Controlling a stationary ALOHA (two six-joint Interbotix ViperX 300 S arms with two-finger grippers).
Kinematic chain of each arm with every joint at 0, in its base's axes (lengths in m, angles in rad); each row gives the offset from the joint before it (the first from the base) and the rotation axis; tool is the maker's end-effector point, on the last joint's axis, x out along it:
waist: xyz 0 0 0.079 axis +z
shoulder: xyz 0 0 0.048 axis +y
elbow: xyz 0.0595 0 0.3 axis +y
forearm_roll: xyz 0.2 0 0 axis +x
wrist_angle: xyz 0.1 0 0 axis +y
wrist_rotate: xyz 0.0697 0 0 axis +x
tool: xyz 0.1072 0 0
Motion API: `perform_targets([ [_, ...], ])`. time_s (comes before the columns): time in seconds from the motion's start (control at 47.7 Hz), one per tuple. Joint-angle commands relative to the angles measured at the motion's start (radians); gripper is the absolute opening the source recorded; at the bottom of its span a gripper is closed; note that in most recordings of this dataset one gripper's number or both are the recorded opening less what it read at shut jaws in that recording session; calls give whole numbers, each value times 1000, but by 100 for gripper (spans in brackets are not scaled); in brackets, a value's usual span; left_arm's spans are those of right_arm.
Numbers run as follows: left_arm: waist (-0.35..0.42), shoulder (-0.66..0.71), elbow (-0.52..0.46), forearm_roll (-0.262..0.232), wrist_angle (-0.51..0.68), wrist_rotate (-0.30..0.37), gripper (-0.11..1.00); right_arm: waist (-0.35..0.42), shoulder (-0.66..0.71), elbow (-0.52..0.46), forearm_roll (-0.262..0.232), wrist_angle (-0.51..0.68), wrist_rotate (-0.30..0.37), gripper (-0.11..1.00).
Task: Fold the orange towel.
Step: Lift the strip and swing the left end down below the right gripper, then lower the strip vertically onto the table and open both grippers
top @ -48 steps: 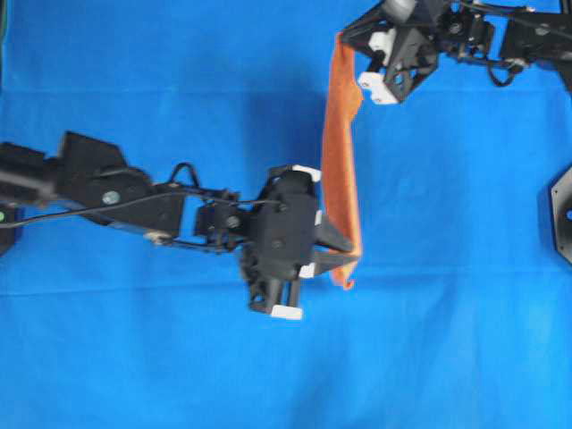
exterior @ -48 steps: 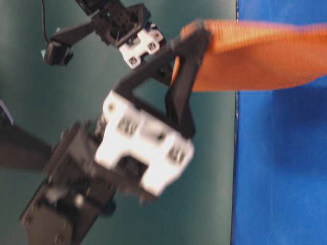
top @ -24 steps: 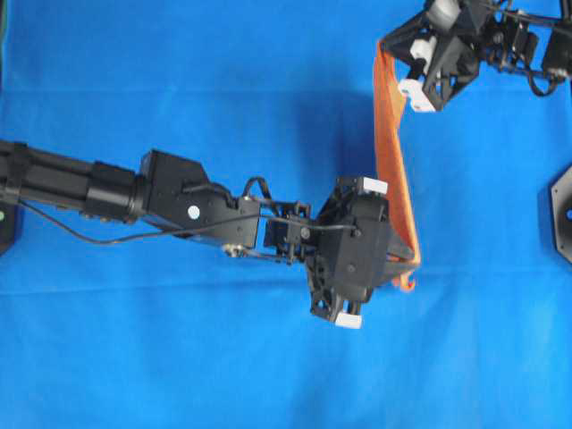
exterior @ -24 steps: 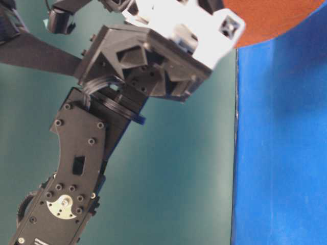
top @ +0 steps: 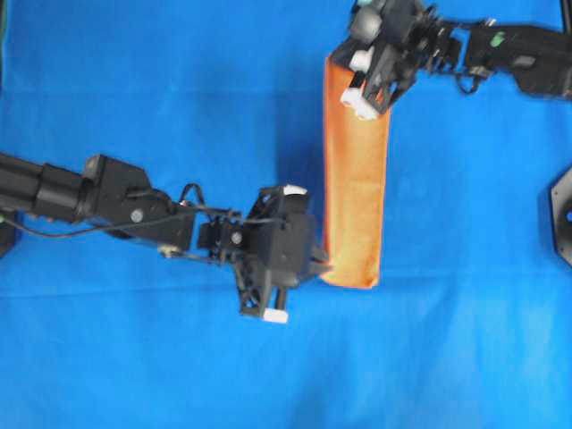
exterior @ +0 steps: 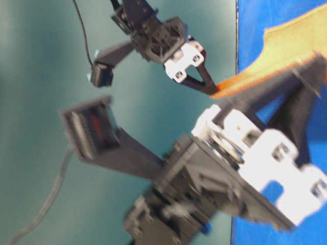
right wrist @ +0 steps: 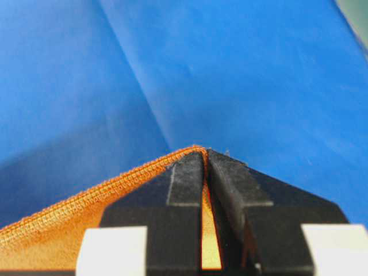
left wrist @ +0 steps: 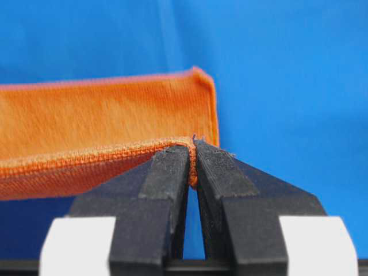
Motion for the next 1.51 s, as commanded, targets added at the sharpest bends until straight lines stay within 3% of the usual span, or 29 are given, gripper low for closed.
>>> perform_targets([
  [0.0, -34, -35, 14, -2, -21, -15, 1, -9, 0, -43, -5, -11, -2, 4],
  [0.398, -17, -35, 31, -2, -26, -20, 2, 11, 8, -38, -6, -23, -2, 4],
  [0.482, -8, -37, 32, -2, -26, -20, 6, 12, 8, -35, -6, -25, 2, 5],
  [0.566, -3, -38, 32, 0, -25, -20, 23, 12, 8, -35, -6, -23, 3, 25],
  [0.712, 0, -41, 41, -2, -17, -17, 66, 15, 6, -35, -6, -20, 3, 64],
  [0.775, 0, -46, 46, -2, -9, -17, 81, 17, 6, -34, -6, -20, 2, 69],
  [0.838, 0, -54, 49, -2, 2, -17, 90, 17, 5, -32, -6, -20, 2, 66],
  [1.173, 8, -213, 101, 0, 129, -11, 87, 46, -89, 18, -9, -12, -2, 66],
  [1.488, 100, -413, 301, 0, 103, -20, 87, 97, -331, 218, -6, -17, 18, 66],
])
